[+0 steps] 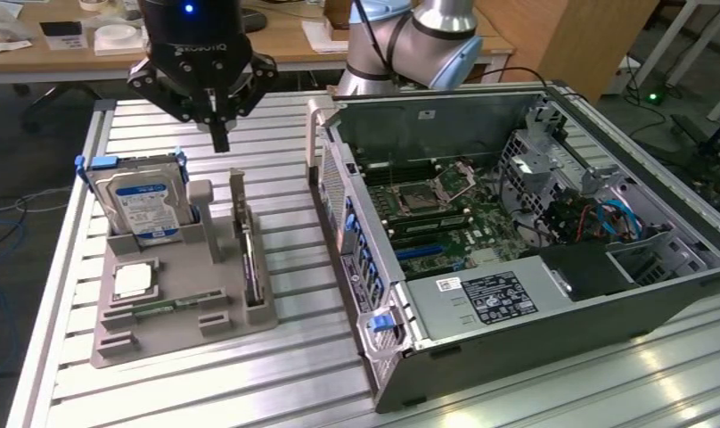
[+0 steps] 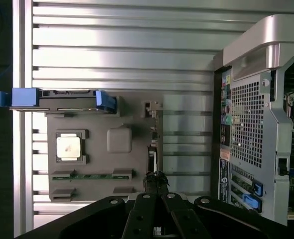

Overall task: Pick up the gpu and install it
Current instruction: 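Reach for the gpu, then pick up the gpu and move the gpu toward the slot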

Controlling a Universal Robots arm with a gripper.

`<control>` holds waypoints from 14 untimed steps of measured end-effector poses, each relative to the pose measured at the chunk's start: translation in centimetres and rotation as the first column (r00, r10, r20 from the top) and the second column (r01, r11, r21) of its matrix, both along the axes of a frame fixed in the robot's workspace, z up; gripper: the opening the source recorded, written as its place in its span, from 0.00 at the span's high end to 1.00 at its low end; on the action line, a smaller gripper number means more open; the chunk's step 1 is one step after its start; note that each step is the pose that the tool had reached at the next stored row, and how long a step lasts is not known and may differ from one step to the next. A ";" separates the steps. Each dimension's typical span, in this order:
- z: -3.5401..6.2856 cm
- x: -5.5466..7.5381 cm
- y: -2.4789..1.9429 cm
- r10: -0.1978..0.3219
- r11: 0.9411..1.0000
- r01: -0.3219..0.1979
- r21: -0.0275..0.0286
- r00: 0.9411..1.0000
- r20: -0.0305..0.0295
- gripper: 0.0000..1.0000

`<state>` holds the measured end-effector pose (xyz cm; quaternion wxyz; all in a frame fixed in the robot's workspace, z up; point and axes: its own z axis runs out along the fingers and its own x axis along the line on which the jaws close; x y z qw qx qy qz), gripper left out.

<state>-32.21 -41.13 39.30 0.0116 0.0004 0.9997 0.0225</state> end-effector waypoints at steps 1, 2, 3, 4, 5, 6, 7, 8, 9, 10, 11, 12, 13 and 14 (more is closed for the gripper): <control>0.00 -0.2 -0.02 0.000 1.000 0.000 0.000 1.000 0.000 0.89; -0.01 -0.3 -0.03 0.000 1.000 0.000 0.000 1.000 0.000 0.89; 0.00 -0.3 -0.03 0.000 1.000 0.000 0.000 1.000 0.000 0.89; -0.01 -0.3 -0.03 0.000 1.000 0.000 0.000 1.000 0.000 0.89; -0.01 -0.4 -0.03 0.000 1.000 0.000 0.000 1.000 0.000 0.89; 0.00 -0.4 -0.03 0.000 1.000 0.000 0.000 1.000 0.000 0.89; 0.00 -0.4 -0.03 0.000 1.000 0.000 0.000 1.000 0.000 0.89; -0.01 -0.4 -0.03 0.000 1.000 0.000 0.000 1.000 0.000 0.89; 0.00 -0.4 -0.03 0.000 1.000 0.000 0.000 1.000 0.000 0.89; 0.00 -0.4 -0.03 0.000 1.000 0.000 0.000 1.000 0.000 0.89; 0.00 -0.4 -0.03 0.000 1.000 0.000 0.000 1.000 0.000 0.89; 0.00 -0.4 -0.03 0.000 1.000 0.000 0.000 1.000 0.000 0.89; 0.00 -0.4 -0.03 0.000 1.000 0.000 0.000 1.000 0.000 0.89; 0.00 -0.4 -0.03 0.000 1.000 0.000 0.000 1.000 0.000 0.89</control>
